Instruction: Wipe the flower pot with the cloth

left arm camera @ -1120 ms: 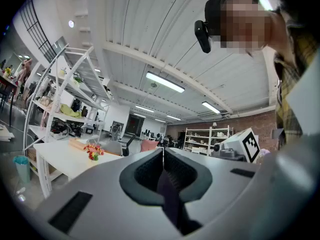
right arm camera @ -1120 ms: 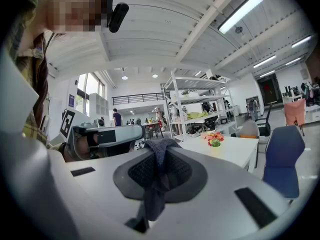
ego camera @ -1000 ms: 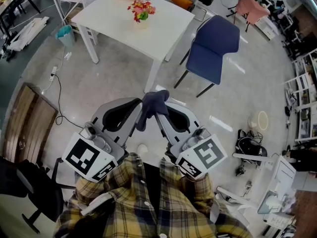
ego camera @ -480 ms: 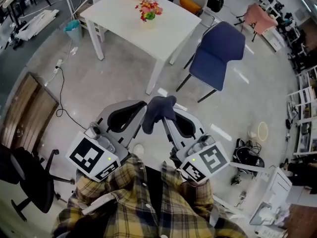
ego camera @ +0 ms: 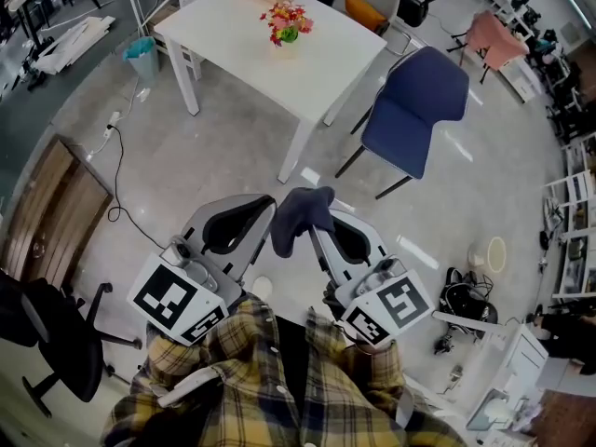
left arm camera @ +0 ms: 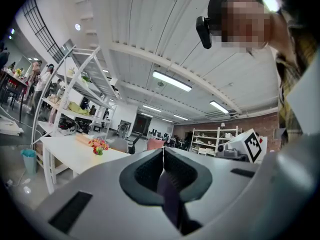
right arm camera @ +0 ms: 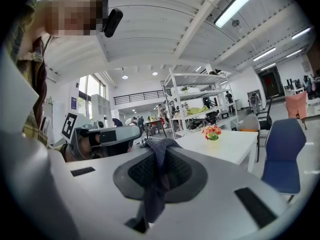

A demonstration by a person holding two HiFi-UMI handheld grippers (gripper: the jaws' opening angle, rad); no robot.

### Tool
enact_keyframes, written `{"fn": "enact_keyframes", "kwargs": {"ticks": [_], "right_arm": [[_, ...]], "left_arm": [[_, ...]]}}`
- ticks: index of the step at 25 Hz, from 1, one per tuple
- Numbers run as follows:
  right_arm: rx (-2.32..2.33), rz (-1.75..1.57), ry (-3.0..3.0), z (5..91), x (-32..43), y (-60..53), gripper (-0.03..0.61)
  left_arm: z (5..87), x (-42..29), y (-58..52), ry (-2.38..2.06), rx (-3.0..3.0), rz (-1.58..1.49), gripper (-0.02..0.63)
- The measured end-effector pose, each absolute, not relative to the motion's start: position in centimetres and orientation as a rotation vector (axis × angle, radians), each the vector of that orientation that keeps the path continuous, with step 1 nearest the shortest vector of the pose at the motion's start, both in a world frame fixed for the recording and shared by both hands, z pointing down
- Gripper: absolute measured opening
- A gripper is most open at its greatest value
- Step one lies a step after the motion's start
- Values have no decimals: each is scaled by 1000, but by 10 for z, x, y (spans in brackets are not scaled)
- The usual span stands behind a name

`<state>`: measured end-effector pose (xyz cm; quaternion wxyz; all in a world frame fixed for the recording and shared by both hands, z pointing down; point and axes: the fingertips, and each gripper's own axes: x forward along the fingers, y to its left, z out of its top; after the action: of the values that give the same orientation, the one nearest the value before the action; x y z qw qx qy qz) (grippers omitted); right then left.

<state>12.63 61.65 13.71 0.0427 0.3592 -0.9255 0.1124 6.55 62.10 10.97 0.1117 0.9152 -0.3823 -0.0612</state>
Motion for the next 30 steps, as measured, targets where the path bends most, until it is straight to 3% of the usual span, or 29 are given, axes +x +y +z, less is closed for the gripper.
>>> {"fn": "enact_keyframes", "kwargs": {"ticks": [17, 30], "right_arm": [[1284, 333, -2754, 128, 52, 464, 11], [1391, 393, -2648, 153, 6, 405, 11]], "left_arm": [[97, -36, 459, -1051, 2733, -183, 15], [114, -96, 399, -986, 2727, -184, 15]]}}
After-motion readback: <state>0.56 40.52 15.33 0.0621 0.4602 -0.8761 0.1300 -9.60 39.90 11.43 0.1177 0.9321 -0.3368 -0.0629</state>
